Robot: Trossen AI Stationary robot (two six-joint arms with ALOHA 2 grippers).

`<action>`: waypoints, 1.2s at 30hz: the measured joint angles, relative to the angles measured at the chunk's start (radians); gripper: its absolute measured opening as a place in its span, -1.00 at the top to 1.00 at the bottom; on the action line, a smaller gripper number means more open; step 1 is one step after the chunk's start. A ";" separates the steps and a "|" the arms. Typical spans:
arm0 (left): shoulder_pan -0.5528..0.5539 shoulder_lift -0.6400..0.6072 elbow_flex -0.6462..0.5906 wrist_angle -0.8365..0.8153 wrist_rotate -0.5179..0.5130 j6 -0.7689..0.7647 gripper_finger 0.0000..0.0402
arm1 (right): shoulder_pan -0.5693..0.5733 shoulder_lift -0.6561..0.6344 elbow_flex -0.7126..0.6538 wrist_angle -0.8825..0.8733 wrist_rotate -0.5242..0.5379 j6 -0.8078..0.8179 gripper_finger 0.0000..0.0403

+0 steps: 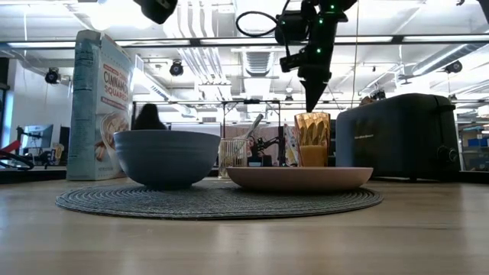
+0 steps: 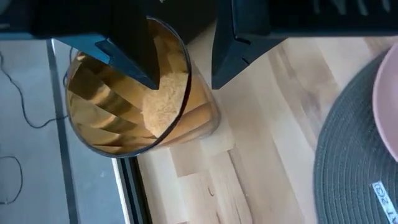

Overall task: Arrange a breakfast setting
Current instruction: Put the brown glass with rice on the gray table placemat

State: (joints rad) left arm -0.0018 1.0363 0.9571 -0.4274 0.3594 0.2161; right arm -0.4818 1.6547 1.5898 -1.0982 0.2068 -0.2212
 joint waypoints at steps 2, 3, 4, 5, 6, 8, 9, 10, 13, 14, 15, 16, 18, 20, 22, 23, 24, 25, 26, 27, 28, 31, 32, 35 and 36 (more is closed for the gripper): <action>0.006 -0.009 -0.009 -0.001 0.009 0.007 0.62 | -0.010 0.000 -0.011 0.026 -0.001 0.003 0.33; 0.008 -0.012 -0.012 -0.001 0.014 0.008 0.62 | -0.016 0.000 -0.016 0.035 -0.001 0.003 0.33; 0.009 -0.017 -0.015 0.000 0.018 0.008 0.62 | -0.020 0.000 -0.019 0.039 -0.004 0.006 0.33; 0.011 -0.022 -0.020 -0.001 0.022 0.008 0.62 | -0.024 0.000 -0.022 0.044 -0.008 0.012 0.33; 0.011 -0.026 -0.023 -0.001 0.025 0.008 0.62 | -0.028 0.000 -0.026 0.051 -0.013 0.015 0.33; 0.011 -0.038 -0.029 0.000 0.025 0.008 0.62 | -0.034 0.000 -0.035 0.064 -0.032 0.023 0.33; 0.011 -0.042 -0.032 -0.001 0.025 0.008 0.62 | -0.037 0.001 -0.038 0.065 -0.033 0.027 0.33; 0.012 -0.046 -0.034 0.001 0.025 0.008 0.62 | -0.040 0.001 -0.041 0.065 -0.033 0.028 0.33; 0.013 -0.052 -0.038 0.000 0.025 0.008 0.62 | -0.045 0.001 -0.055 0.075 -0.035 0.030 0.33; 0.013 -0.052 -0.038 0.001 0.025 0.008 0.62 | -0.046 0.001 -0.058 0.077 -0.035 0.030 0.33; 0.013 -0.051 -0.038 0.000 0.025 0.008 0.62 | -0.046 0.001 -0.061 0.078 -0.035 0.030 0.33; 0.013 -0.051 -0.038 0.000 0.025 0.008 0.62 | -0.046 0.001 -0.062 0.081 -0.035 0.030 0.33; 0.013 -0.051 -0.038 0.000 0.025 0.008 0.62 | -0.046 0.001 -0.062 0.088 -0.035 0.029 0.33; 0.013 -0.051 -0.038 0.000 0.025 0.008 0.62 | -0.046 0.001 -0.062 0.087 -0.035 0.030 0.34; 0.013 -0.051 -0.038 0.000 0.025 0.008 0.62 | -0.046 0.001 -0.063 0.087 -0.035 0.028 0.37; 0.013 -0.051 -0.038 0.000 0.025 0.008 0.62 | -0.046 0.001 -0.063 0.087 -0.035 0.027 0.40; 0.013 -0.051 -0.038 0.000 0.025 0.008 0.62 | -0.046 0.001 -0.063 0.087 -0.038 0.023 0.43; 0.013 -0.051 -0.038 0.000 0.025 0.008 0.62 | -0.048 0.001 -0.063 0.087 -0.049 0.018 0.47; 0.013 -0.050 -0.038 0.000 0.025 0.008 0.62 | -0.049 0.001 -0.063 0.087 -0.074 0.016 0.51; 0.013 -0.050 -0.038 0.000 0.025 0.008 0.62 | -0.051 0.001 -0.063 0.087 -0.102 0.015 0.56; 0.013 -0.049 -0.038 0.000 0.025 0.008 0.62 | -0.054 0.001 -0.063 0.088 -0.123 0.015 0.60; 0.013 -0.049 -0.038 0.000 0.025 0.008 0.62 | -0.054 0.001 -0.063 0.089 -0.144 0.012 0.73; 0.013 -0.049 -0.038 0.000 0.025 0.008 0.62 | -0.055 0.001 -0.063 0.089 -0.144 0.008 0.77; 0.013 -0.049 -0.038 0.000 0.025 0.008 0.62 | -0.057 0.001 -0.063 0.088 -0.145 0.001 0.86; 0.013 -0.049 -0.038 0.000 0.025 0.008 0.62 | -0.059 0.001 -0.063 0.088 -0.148 0.000 0.88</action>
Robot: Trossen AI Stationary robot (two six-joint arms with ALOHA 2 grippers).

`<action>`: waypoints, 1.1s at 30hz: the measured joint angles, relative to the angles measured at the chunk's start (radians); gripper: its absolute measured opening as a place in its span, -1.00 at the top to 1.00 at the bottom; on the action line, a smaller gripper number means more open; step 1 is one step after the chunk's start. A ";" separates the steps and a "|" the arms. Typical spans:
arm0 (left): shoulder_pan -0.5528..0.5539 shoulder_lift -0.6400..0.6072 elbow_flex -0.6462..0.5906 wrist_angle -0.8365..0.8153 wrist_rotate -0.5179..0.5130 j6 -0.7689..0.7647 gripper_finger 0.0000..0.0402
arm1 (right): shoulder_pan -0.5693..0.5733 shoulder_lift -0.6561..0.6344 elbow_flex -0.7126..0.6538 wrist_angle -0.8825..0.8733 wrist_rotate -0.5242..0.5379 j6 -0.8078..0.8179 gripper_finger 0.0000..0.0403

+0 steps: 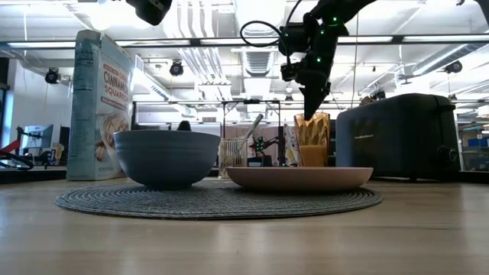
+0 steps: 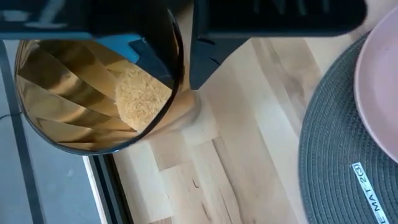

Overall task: Arrange a breakfast setting
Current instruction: Put the brown glass with rice on the gray table placemat

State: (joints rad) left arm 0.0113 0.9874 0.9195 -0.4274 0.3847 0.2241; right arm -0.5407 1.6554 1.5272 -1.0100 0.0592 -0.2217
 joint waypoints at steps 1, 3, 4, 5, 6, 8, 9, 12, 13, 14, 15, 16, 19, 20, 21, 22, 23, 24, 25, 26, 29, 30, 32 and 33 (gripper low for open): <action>0.000 0.000 0.000 0.000 0.000 0.000 0.62 | -0.001 0.000 0.000 0.000 -0.004 -0.001 0.90; 0.000 0.000 0.000 0.000 0.000 0.000 0.62 | -0.005 0.000 0.000 -0.001 -0.010 -0.001 0.94; 0.000 0.000 0.000 0.000 0.000 0.000 0.62 | -0.007 0.000 0.000 -0.001 -0.013 -0.001 0.94; 0.000 0.000 0.000 0.000 0.000 0.000 0.62 | -0.009 0.000 0.000 -0.001 -0.014 -0.002 0.95; 0.000 0.000 0.000 0.000 0.000 0.000 0.62 | -0.010 0.000 0.000 -0.001 -0.015 -0.004 0.95; 0.000 0.000 0.000 0.000 0.000 0.000 0.62 | -0.013 0.000 0.000 -0.001 -0.016 -0.007 0.95; 0.000 0.000 0.000 0.000 0.000 0.000 0.62 | -0.014 0.000 0.001 -0.002 -0.018 -0.012 0.95; 0.000 0.000 0.000 0.000 0.000 -0.003 0.62 | -0.015 0.000 0.005 -0.010 -0.031 -0.025 0.95; 0.000 0.000 0.000 0.000 0.000 -0.004 0.62 | -0.016 0.000 0.008 -0.013 -0.045 -0.029 0.95; 0.000 0.000 0.000 0.000 -0.001 -0.005 0.62 | -0.017 0.000 0.011 -0.017 -0.065 -0.029 0.95; 0.000 0.000 0.000 0.000 -0.001 -0.007 0.62 | -0.018 0.000 0.016 -0.020 -0.088 -0.029 0.95; 0.001 0.000 0.000 0.000 -0.002 -0.008 0.62 | -0.018 0.000 0.023 -0.022 -0.109 -0.029 0.95; 0.002 0.000 0.000 0.000 -0.007 -0.017 0.62 | -0.012 0.000 0.045 -0.037 -0.146 -0.014 0.96; 0.002 0.000 0.000 0.000 -0.008 -0.018 0.62 | -0.007 0.000 0.049 -0.041 -0.149 -0.004 0.96; 0.002 0.000 0.000 0.000 -0.008 -0.020 0.62 | 0.000 0.000 0.053 -0.045 -0.149 0.002 0.96; 0.002 0.000 0.000 0.000 -0.008 -0.022 0.62 | 0.007 0.000 0.058 -0.047 -0.148 0.002 0.96; 0.003 0.000 0.000 0.000 -0.008 -0.023 0.62 | 0.013 0.000 0.064 -0.049 -0.146 0.002 0.96; 0.003 0.000 0.000 0.000 -0.008 -0.023 0.62 | 0.021 0.000 0.071 -0.048 -0.145 0.002 0.96; 0.003 0.000 0.000 0.000 -0.008 -0.023 0.62 | 0.031 0.000 0.076 -0.046 -0.145 0.003 0.96; 0.003 0.000 0.000 0.000 -0.008 -0.023 0.62 | 0.042 0.000 0.080 -0.044 -0.145 0.003 0.96; 0.003 0.000 0.000 0.000 -0.008 -0.023 0.62 | 0.083 0.000 0.087 -0.044 -0.145 0.007 0.96; 0.003 0.000 0.000 0.000 -0.008 -0.023 0.62 | 0.096 0.000 0.088 -0.045 -0.146 0.014 0.96; 0.003 0.000 0.000 0.000 -0.008 -0.023 0.62 | 0.123 0.000 0.088 -0.040 -0.146 0.021 0.96; 0.003 0.000 0.000 0.000 -0.008 -0.023 0.62 | 0.137 0.000 0.088 -0.034 -0.143 0.025 0.96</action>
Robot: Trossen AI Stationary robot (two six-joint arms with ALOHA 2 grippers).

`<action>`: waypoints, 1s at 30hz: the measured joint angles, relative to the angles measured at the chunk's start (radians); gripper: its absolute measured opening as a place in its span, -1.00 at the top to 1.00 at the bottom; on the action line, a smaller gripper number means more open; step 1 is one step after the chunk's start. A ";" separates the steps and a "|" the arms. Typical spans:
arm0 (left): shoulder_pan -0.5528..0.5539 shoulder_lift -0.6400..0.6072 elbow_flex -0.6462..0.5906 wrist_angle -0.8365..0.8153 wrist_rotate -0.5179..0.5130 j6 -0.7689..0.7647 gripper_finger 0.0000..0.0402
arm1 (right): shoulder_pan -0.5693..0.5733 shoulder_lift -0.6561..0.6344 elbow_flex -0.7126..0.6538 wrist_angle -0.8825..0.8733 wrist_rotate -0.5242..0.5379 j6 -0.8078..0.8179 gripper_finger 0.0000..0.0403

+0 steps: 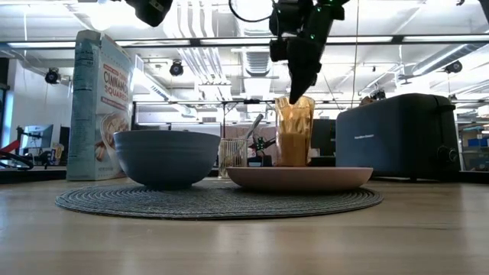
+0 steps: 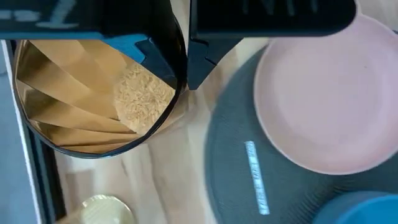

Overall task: Arrange a breakfast setting
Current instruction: Put the brown glass with rice on the gray table placemat

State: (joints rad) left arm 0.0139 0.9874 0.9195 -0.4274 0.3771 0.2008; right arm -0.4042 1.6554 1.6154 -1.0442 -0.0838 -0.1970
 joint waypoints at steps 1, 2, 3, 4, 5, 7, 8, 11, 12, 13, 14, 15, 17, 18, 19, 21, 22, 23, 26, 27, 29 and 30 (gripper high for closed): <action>0.000 0.000 0.000 0.000 0.000 0.000 0.62 | 0.013 0.000 0.000 0.007 0.004 0.002 0.96; 0.000 0.000 0.000 0.000 0.000 0.000 0.62 | 0.027 0.000 0.000 0.015 0.005 0.003 0.96; 0.000 0.000 0.000 0.000 0.000 0.000 0.62 | 0.039 0.000 0.000 0.023 0.007 0.003 0.96; 0.000 0.000 0.000 0.000 0.000 0.000 0.62 | 0.051 0.000 0.000 0.034 0.010 0.004 0.96; 0.000 0.000 0.000 0.000 0.000 0.000 0.62 | 0.064 0.000 0.000 0.047 0.014 0.007 0.96; 0.000 0.000 -0.002 0.001 0.003 0.000 0.62 | 0.087 0.000 0.001 0.076 0.024 0.007 0.96; 0.000 0.000 -0.003 0.001 0.007 0.000 0.62 | 0.097 0.000 0.001 0.086 0.025 0.007 0.96; 0.000 0.000 -0.010 0.007 0.008 -0.007 0.62 | 0.127 0.000 0.001 0.114 0.027 0.007 0.96; 0.000 0.000 -0.013 0.012 0.008 -0.009 0.62 | 0.137 0.001 0.001 0.127 0.028 0.007 0.96; 0.000 0.000 -0.016 0.015 0.008 -0.011 0.62 | 0.147 0.004 0.001 0.144 0.031 0.007 0.96; 0.000 0.000 -0.018 0.018 0.011 -0.012 0.62 | 0.156 0.007 0.001 0.160 0.032 0.006 0.96; 0.000 0.000 -0.020 0.021 0.018 -0.015 0.62 | 0.164 0.011 0.001 0.172 0.032 0.003 0.96; 0.000 0.000 -0.022 0.026 0.026 -0.016 0.62 | 0.178 0.025 0.002 0.191 0.032 -0.002 0.96; 0.000 0.000 -0.024 0.031 0.027 -0.019 0.62 | 0.182 0.033 0.002 0.196 0.032 -0.005 0.96; 0.000 0.000 -0.026 0.032 0.029 -0.020 0.62 | 0.185 0.043 0.002 0.200 0.031 -0.009 0.96; 0.000 0.000 -0.028 0.032 0.034 -0.027 0.62 | 0.191 0.062 0.002 0.212 0.034 -0.015 0.96; -0.001 0.000 -0.028 0.032 0.035 -0.027 0.62 | 0.191 0.067 0.002 0.213 0.042 -0.018 0.96; -0.001 0.000 -0.029 0.032 0.039 -0.030 0.62 | 0.191 0.073 0.002 0.212 0.054 -0.019 0.96; -0.001 0.000 -0.031 0.031 0.045 -0.035 0.62 | 0.194 0.083 0.006 0.205 0.090 -0.022 0.96; -0.001 0.000 -0.031 0.031 0.051 -0.035 0.62 | 0.194 0.088 0.010 0.204 0.094 -0.024 0.96; -0.001 0.000 -0.031 0.031 0.053 -0.035 0.62 | 0.194 0.095 0.023 0.204 0.091 -0.027 0.96; -0.001 0.000 -0.031 0.030 0.054 -0.035 0.62 | 0.195 0.097 0.029 0.200 0.087 -0.027 0.96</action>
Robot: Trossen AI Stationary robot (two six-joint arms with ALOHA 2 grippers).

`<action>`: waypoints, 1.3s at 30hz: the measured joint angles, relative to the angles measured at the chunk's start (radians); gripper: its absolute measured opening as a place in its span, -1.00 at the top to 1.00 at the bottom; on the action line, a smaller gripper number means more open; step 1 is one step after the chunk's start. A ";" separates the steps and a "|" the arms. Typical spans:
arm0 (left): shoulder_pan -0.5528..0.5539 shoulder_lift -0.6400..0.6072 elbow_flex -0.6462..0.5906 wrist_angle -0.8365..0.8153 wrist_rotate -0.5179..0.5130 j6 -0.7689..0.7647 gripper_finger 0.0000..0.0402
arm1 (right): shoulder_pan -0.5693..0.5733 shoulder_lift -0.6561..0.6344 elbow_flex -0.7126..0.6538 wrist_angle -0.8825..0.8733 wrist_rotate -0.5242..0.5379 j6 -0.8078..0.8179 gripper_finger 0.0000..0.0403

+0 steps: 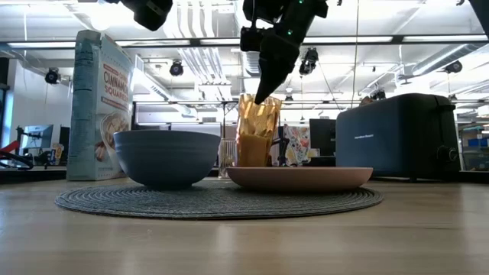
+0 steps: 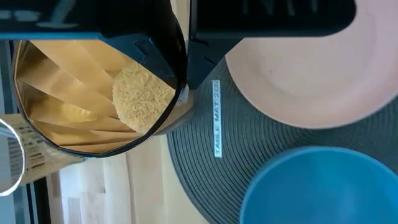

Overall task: Arrange a breakfast setting
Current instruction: Put the brown glass with rice on the gray table placemat, then pour the cereal box into the blue bowl

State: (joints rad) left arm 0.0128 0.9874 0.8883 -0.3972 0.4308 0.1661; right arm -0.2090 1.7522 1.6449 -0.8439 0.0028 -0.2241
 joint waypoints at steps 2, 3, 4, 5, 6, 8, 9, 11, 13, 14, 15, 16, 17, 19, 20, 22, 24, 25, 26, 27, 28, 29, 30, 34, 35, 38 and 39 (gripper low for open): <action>0.000 -0.001 0.000 0.000 0.000 0.000 0.62 | 0.005 0.008 0.018 -0.009 -0.004 0.003 0.96; 0.000 -0.001 0.000 0.000 0.000 0.001 0.62 | 0.006 0.012 0.027 -0.016 -0.004 0.003 0.96; 0.000 -0.001 0.000 0.000 0.000 0.002 0.62 | 0.009 0.017 0.035 -0.024 -0.004 0.003 0.96; 0.000 -0.001 0.000 0.000 0.000 0.002 0.62 | 0.014 0.025 0.043 -0.030 -0.003 0.003 0.96; 0.000 -0.001 -0.001 -0.001 0.000 0.002 0.62 | 0.019 0.035 0.055 -0.040 -0.003 0.003 0.96; 0.000 -0.001 -0.001 -0.003 0.000 0.005 0.62 | 0.028 0.056 0.081 -0.068 -0.003 0.003 0.96; 0.000 -0.001 -0.001 -0.003 0.000 0.005 0.62 | 0.034 0.069 0.096 -0.081 -0.003 0.002 0.96; 0.000 -0.001 -0.001 -0.003 0.003 0.006 0.62 | 0.040 0.091 0.120 -0.106 -0.003 -0.004 0.96; 0.000 -0.001 -0.001 -0.004 0.007 0.008 0.62 | 0.044 0.115 0.147 -0.121 -0.004 -0.009 0.96; -0.001 -0.001 -0.001 -0.005 0.007 0.008 0.62 | 0.044 0.124 0.158 -0.133 -0.004 -0.009 0.96; -0.001 -0.001 -0.001 -0.009 0.007 0.008 0.62 | 0.043 0.134 0.171 -0.146 -0.004 -0.010 0.96; -0.001 -0.002 -0.001 -0.012 0.008 0.008 0.62 | 0.043 0.142 0.184 -0.157 -0.004 -0.010 0.96; -0.001 -0.003 -0.001 -0.017 0.010 0.008 0.62 | 0.042 0.148 0.197 -0.168 -0.002 -0.010 0.96; -0.001 -0.004 -0.001 -0.018 0.024 0.008 0.62 | 0.042 0.162 0.228 -0.207 0.000 -0.011 0.96; -0.001 -0.006 -0.001 -0.020 0.025 0.008 0.62 | 0.042 0.166 0.243 -0.225 0.000 -0.010 0.96; -0.001 -0.006 -0.001 -0.025 0.026 0.008 0.62 | 0.042 0.176 0.270 -0.249 -0.001 0.003 0.96; 0.000 -0.008 -0.001 -0.030 0.026 0.008 0.62 | 0.041 0.183 0.298 -0.267 -0.009 0.014 0.95; 0.000 -0.009 -0.001 -0.030 0.026 0.008 0.62 | 0.042 0.186 0.310 -0.265 -0.010 0.014 0.94; 0.000 -0.009 -0.001 -0.030 0.026 0.008 0.62 | 0.045 0.187 0.318 -0.261 -0.009 0.013 0.92; 0.000 -0.009 -0.001 -0.032 0.026 0.008 0.62 | 0.046 0.188 0.322 -0.257 -0.008 0.013 0.89; 0.000 -0.009 -0.001 -0.033 0.026 0.008 0.62 | 0.047 0.188 0.324 -0.257 -0.009 0.013 0.86; 0.000 -0.009 -0.001 -0.033 0.026 0.008 0.62 | 0.048 0.188 0.324 -0.258 -0.011 0.014 0.83; 0.000 -0.009 -0.001 -0.033 0.026 0.008 0.62 | 0.050 0.188 0.324 -0.259 -0.010 0.014 0.80; 0.000 -0.010 -0.001 -0.033 0.030 0.008 0.62 | 0.052 0.188 0.320 -0.265 -0.009 0.027 0.66; 0.000 -0.010 -0.001 -0.033 0.032 0.008 0.62 | 0.052 0.188 0.320 -0.267 -0.010 0.028 0.63; 0.000 -0.010 -0.001 -0.033 0.032 0.008 0.62 | 0.052 0.187 0.320 -0.279 -0.007 0.029 0.53; 0.000 -0.010 -0.001 -0.033 0.032 0.008 0.62 | 0.052 0.186 0.320 -0.281 -0.007 0.029 0.50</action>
State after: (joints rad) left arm 0.0124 0.9779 0.8875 -0.4297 0.4629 0.1742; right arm -0.1570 1.9383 1.9652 -1.1252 -0.0038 -0.1947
